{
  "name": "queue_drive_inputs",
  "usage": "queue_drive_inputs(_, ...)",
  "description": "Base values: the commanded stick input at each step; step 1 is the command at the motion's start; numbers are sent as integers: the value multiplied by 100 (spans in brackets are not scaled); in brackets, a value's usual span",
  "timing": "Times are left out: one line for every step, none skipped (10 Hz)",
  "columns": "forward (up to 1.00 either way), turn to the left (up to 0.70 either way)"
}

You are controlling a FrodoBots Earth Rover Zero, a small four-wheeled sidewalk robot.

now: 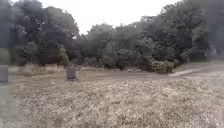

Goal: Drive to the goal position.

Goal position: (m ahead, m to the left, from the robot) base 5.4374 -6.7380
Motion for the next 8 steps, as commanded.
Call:
queue_drive_inputs(0,0)
queue_drive_inputs(0,0)
queue_drive_inputs(0,0)
queue_drive_inputs(0,0)
queue_drive_inputs(0,0)
queue_drive_inputs(0,0)
queue_drive_inputs(0,0)
queue_drive_inputs(0,0)
